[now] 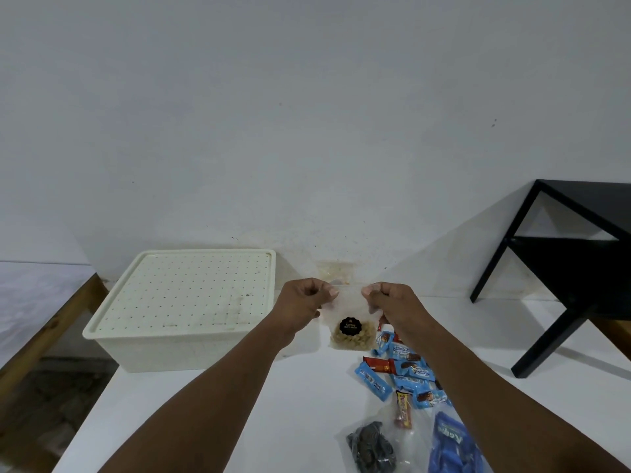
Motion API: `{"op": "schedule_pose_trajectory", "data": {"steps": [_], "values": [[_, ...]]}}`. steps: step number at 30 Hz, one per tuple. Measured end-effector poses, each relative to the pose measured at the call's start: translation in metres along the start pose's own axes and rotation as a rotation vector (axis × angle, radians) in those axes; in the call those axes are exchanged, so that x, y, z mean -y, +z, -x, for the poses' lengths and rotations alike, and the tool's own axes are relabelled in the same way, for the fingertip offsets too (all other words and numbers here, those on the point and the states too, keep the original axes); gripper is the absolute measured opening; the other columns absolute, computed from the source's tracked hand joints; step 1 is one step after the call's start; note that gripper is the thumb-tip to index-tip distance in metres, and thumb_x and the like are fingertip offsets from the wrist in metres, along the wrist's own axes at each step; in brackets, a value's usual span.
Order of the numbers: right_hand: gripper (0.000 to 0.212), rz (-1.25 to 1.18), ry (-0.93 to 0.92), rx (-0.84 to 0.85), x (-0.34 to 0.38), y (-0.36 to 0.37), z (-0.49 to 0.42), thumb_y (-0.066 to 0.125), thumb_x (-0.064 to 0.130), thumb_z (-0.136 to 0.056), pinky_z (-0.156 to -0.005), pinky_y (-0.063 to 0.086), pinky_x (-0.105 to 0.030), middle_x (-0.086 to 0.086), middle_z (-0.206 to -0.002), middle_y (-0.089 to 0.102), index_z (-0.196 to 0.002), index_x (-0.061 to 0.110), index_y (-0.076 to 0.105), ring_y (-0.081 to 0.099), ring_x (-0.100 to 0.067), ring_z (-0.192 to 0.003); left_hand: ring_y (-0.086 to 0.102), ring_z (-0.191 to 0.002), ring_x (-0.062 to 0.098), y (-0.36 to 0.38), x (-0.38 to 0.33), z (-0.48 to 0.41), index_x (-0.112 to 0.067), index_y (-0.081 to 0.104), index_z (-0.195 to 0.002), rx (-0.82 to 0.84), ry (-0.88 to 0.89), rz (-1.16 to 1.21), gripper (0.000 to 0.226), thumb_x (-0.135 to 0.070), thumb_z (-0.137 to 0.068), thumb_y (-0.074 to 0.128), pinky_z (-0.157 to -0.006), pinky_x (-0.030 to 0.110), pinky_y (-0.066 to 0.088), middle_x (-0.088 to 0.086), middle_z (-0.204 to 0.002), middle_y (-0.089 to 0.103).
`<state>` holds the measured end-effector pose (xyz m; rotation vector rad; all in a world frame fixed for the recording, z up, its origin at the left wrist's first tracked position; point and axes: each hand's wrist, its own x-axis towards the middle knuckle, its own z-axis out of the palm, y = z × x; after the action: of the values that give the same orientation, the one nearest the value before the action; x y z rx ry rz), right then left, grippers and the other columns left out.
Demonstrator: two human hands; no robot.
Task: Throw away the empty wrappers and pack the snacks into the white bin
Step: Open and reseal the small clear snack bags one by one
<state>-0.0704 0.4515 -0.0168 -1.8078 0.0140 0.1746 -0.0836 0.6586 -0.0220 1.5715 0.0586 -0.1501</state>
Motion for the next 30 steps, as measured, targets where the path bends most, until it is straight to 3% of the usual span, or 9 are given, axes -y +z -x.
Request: {"op": "schedule_pose_trajectory", "data": {"steps": [5,9,13,18,22,27,30], "values": [[0.023,-0.005,-0.023,0.061,0.0013,0.0064,0.0007,0.073,0.044,-0.082,-0.069,0.043,-0.036,-0.002,-0.07,0.062,-0.081,0.02,0.075,0.054,-0.018,-0.071,0.064,-0.081,0.016,0.0024,-0.0044,0.0002,-0.018,0.072,-0.085,0.03,0.061,-0.098,0.012,-0.024,-0.094,0.066,-0.068,0.022,0.047,0.007,-0.088,0.077],[0.016,0.032,-0.069,0.034,0.0015,0.0053,-0.003,0.073,0.038,-0.084,-0.065,0.038,-0.04,-0.007,-0.074,0.064,-0.08,0.023,0.077,0.05,-0.023,-0.07,0.072,-0.091,0.026,0.0028,-0.002,-0.0014,-0.013,0.075,-0.091,0.045,0.016,-0.055,0.015,-0.027,-0.09,0.072,-0.083,0.038,0.053,0.011,-0.094,0.078],[0.01,0.044,-0.091,0.029,0.0034,0.0049,-0.0042,0.073,0.034,-0.086,-0.064,0.042,-0.039,-0.007,-0.078,0.07,-0.08,0.027,0.077,0.058,-0.019,-0.072,0.073,-0.092,0.02,-0.0011,-0.0027,0.0004,-0.008,0.073,-0.098,0.081,-0.037,-0.026,0.027,-0.033,-0.086,0.075,-0.084,0.034,0.052,0.01,-0.096,0.078],[0.024,0.018,-0.043,0.056,-0.0009,0.0052,-0.0035,0.073,0.046,-0.08,-0.069,0.043,-0.037,-0.011,-0.089,0.075,-0.093,0.027,0.078,0.061,-0.02,-0.08,0.072,-0.085,0.016,-0.0025,-0.0052,-0.001,-0.016,0.072,-0.086,0.017,0.02,-0.042,0.008,-0.024,-0.088,0.074,-0.077,0.029,0.05,0.008,-0.09,0.077],[0.023,-0.029,-0.031,-0.01,-0.0026,0.003,-0.0052,0.077,0.042,-0.078,-0.068,0.043,-0.04,-0.007,-0.085,0.076,-0.087,0.021,0.078,0.06,-0.024,-0.079,0.071,-0.085,0.018,-0.0057,-0.0053,-0.0005,-0.013,0.07,-0.085,-0.012,0.021,-0.021,0.01,-0.022,-0.089,0.073,-0.076,0.028,0.05,0.012,-0.09,0.077],[0.017,0.043,-0.116,-0.011,-0.0038,0.0008,-0.0051,0.077,0.037,-0.081,-0.074,0.054,-0.054,-0.007,-0.083,0.076,-0.08,0.02,0.079,0.057,-0.035,-0.072,0.071,-0.079,0.011,0.0002,-0.0091,0.0036,-0.012,0.07,-0.092,0.057,-0.002,-0.112,0.022,-0.031,-0.085,0.077,-0.07,0.025,0.049,-0.003,-0.087,0.075],[0.021,-0.009,-0.089,0.016,-0.0006,0.0011,-0.0026,0.081,0.041,-0.075,-0.071,0.051,-0.047,-0.003,-0.084,0.078,-0.085,0.023,0.08,0.062,-0.03,-0.079,0.065,-0.073,0.01,0.0031,-0.0091,0.0027,-0.012,0.073,-0.088,0.043,0.028,-0.126,0.015,-0.027,-0.085,0.077,-0.067,0.023,0.043,-0.009,-0.081,0.073]]}}
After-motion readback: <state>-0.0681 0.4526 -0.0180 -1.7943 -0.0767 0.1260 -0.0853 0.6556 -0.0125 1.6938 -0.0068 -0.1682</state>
